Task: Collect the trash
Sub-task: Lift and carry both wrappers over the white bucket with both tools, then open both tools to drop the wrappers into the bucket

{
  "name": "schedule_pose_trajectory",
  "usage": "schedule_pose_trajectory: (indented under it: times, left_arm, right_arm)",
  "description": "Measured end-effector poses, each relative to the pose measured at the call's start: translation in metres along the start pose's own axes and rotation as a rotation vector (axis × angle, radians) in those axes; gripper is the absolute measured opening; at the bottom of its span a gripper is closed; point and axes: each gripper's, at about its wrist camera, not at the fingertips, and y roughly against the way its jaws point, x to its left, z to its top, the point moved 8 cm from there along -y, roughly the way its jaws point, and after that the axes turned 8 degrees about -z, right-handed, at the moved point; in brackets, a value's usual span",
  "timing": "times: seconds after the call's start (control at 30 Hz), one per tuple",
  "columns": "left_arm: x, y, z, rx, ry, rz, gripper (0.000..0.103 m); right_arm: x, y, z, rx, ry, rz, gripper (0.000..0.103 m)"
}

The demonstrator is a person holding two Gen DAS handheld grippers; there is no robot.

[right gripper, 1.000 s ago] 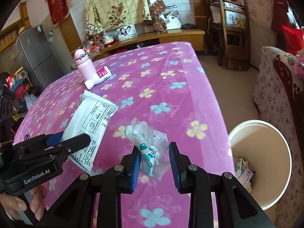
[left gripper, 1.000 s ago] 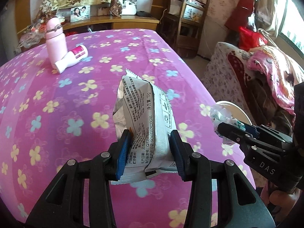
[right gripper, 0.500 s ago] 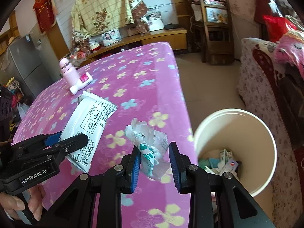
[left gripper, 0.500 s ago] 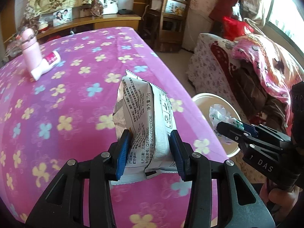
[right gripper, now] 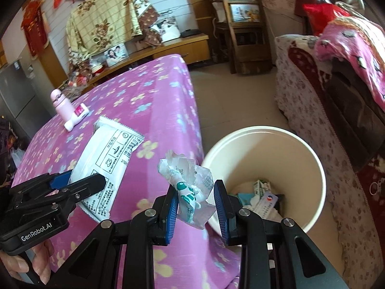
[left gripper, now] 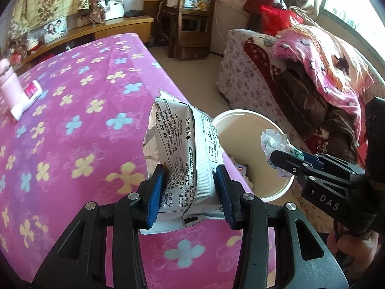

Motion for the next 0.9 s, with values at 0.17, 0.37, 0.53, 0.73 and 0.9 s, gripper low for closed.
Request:
schedule_pose_trajectory:
  times: [0.17, 0.37, 0.53, 0.73, 0.9]
  left_arm:
    - [-0.016, -0.015, 0.004, 0.018, -0.013, -0.016, 0.041]
    - [-0.029, -0.034, 0.010, 0.041, -0.024, -0.028, 0.041]
    - [-0.040, -0.051, 0.012, 0.061, -0.038, -0.031, 0.041]
    - [-0.045, -0.069, 0.013, 0.082, -0.036, -0.032, 0.041]
    - [-0.047, -0.081, 0.014, 0.096, -0.034, -0.034, 0.041]
  right_arm:
    - [-0.024, -0.007, 0.001, 0.010, -0.040, -0.027, 0.028]
    - [-0.049, -0.017, 0.001, 0.027, -0.072, -0.055, 0.028]
    - [-0.064, -0.025, 0.001, 0.040, -0.089, -0.075, 0.028]
    - [-0.077, -0.031, 0.000, 0.045, -0.107, -0.094, 0.028]
    - [-0.082, -0.037, -0.003, 0.060, -0.119, -0.099, 0.028]
